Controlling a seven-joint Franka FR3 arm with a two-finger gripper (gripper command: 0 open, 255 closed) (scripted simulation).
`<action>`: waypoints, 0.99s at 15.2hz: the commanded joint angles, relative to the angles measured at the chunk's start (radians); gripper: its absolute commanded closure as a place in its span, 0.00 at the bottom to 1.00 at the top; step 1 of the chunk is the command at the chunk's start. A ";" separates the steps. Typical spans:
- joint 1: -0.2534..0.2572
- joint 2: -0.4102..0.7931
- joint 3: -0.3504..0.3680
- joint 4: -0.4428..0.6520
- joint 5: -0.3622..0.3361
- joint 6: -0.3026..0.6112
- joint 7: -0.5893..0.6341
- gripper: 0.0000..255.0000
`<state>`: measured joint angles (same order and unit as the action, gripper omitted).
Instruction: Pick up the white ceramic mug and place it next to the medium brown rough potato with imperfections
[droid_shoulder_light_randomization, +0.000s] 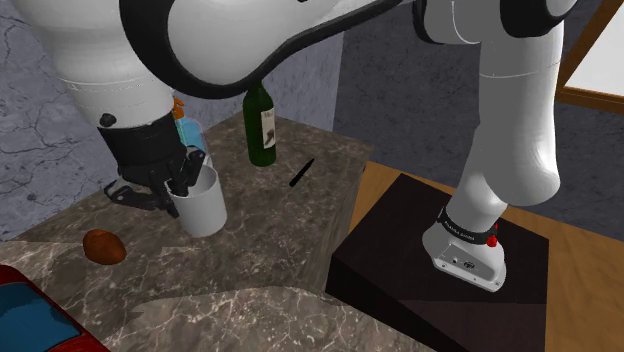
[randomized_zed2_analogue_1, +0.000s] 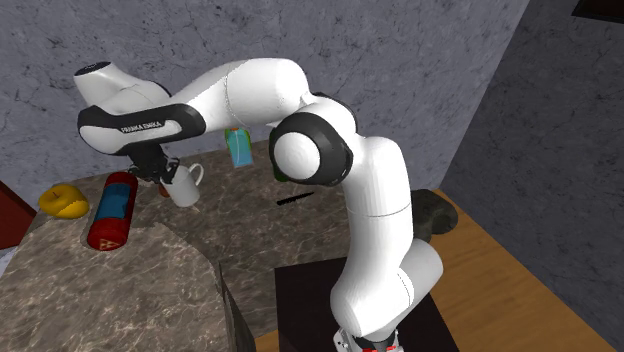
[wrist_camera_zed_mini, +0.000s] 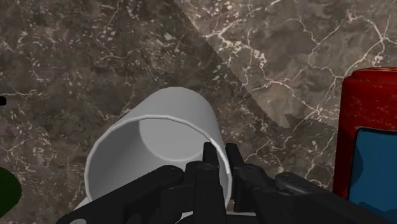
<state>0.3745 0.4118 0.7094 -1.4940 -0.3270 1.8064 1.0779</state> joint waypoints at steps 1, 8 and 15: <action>-0.004 0.002 -0.002 -0.026 -0.003 0.027 0.004 1.00; -0.007 0.020 -0.011 -0.097 -0.021 0.111 0.020 1.00; -0.005 0.049 -0.025 -0.153 -0.046 0.189 0.040 1.00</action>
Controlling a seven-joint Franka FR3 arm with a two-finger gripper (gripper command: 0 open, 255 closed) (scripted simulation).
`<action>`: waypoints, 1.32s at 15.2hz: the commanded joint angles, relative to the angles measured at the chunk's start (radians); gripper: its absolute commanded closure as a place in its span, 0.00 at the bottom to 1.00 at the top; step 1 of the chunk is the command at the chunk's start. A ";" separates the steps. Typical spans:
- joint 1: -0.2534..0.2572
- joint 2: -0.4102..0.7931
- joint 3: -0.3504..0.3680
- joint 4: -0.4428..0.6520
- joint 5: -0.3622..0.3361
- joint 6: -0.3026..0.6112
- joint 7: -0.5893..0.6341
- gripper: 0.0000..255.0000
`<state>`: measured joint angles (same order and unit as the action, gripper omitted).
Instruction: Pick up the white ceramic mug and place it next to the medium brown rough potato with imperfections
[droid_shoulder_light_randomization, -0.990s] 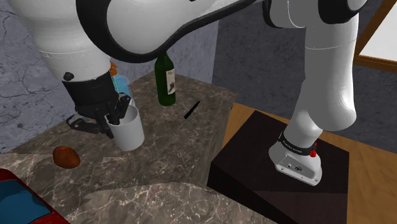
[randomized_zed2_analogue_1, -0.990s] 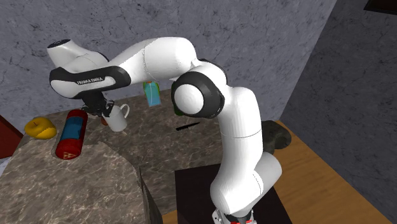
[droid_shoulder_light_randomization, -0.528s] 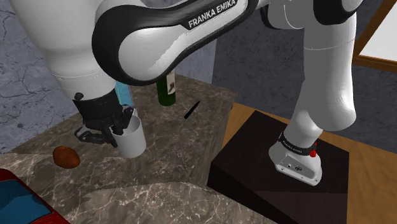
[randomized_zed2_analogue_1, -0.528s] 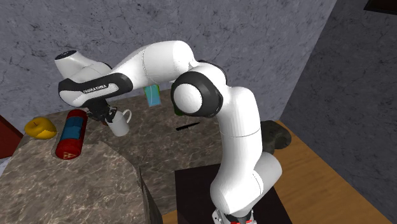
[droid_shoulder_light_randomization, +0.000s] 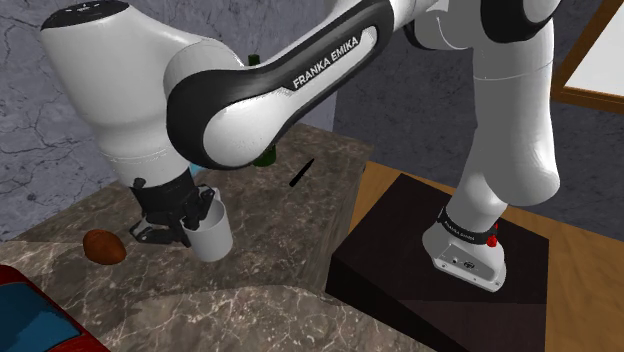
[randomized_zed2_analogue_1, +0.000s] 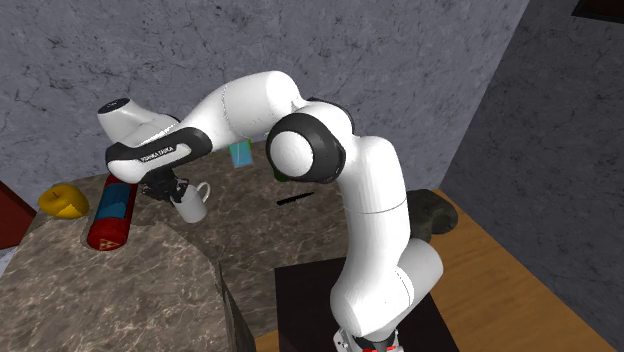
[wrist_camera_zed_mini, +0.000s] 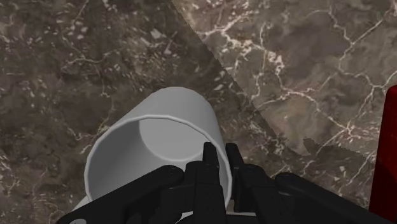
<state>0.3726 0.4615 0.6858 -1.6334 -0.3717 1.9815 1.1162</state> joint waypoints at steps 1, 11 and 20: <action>-0.002 0.004 -0.003 -0.021 -0.006 0.024 0.005 1.00; 0.004 0.033 -0.017 -0.054 -0.030 0.079 0.022 1.00; 0.004 0.033 -0.017 -0.054 -0.030 0.079 0.022 0.00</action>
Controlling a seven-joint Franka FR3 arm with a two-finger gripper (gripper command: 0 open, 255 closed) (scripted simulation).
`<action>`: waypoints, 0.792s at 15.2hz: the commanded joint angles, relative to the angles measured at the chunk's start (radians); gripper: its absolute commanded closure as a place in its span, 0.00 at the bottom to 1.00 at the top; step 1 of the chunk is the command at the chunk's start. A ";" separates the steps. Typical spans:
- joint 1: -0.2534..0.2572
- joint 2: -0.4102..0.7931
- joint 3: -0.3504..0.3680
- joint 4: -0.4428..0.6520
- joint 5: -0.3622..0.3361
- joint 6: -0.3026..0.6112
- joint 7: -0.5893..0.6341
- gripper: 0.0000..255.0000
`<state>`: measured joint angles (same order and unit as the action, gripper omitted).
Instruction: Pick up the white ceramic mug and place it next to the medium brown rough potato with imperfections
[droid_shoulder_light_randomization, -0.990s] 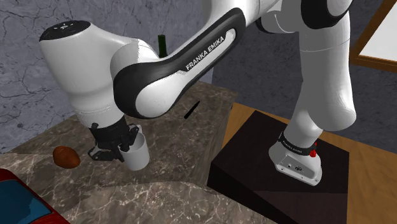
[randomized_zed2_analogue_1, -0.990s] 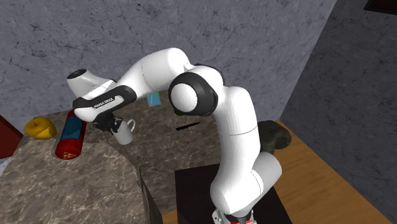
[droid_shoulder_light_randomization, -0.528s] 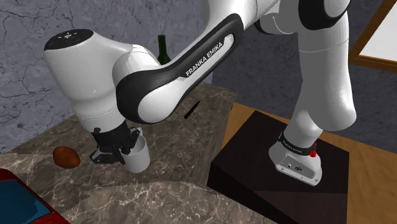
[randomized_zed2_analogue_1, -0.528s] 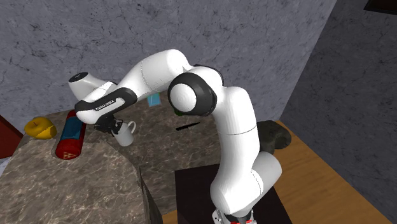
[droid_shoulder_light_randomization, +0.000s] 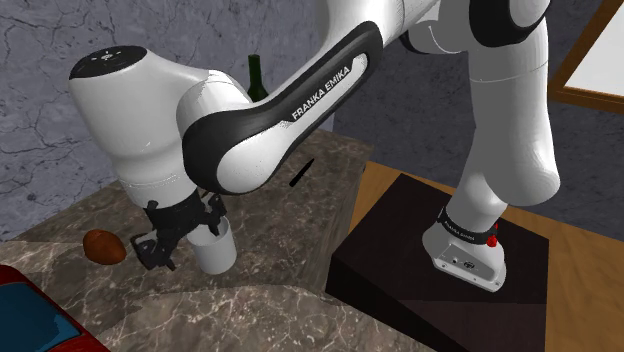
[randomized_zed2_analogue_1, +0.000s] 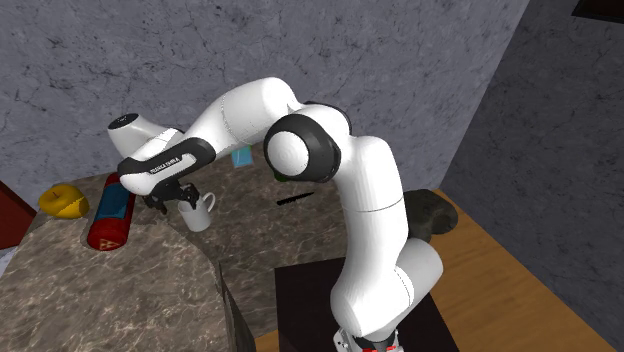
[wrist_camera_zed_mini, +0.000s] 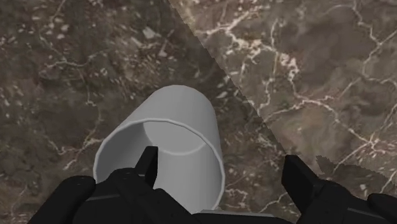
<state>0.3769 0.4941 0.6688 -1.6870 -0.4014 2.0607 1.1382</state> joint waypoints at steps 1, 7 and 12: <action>-0.003 -0.014 0.007 0.014 0.012 -0.026 -0.007 0.00; -0.007 -0.049 0.024 0.061 0.041 -0.100 -0.026 0.00; -0.007 -0.049 0.024 0.061 0.041 -0.100 -0.026 0.00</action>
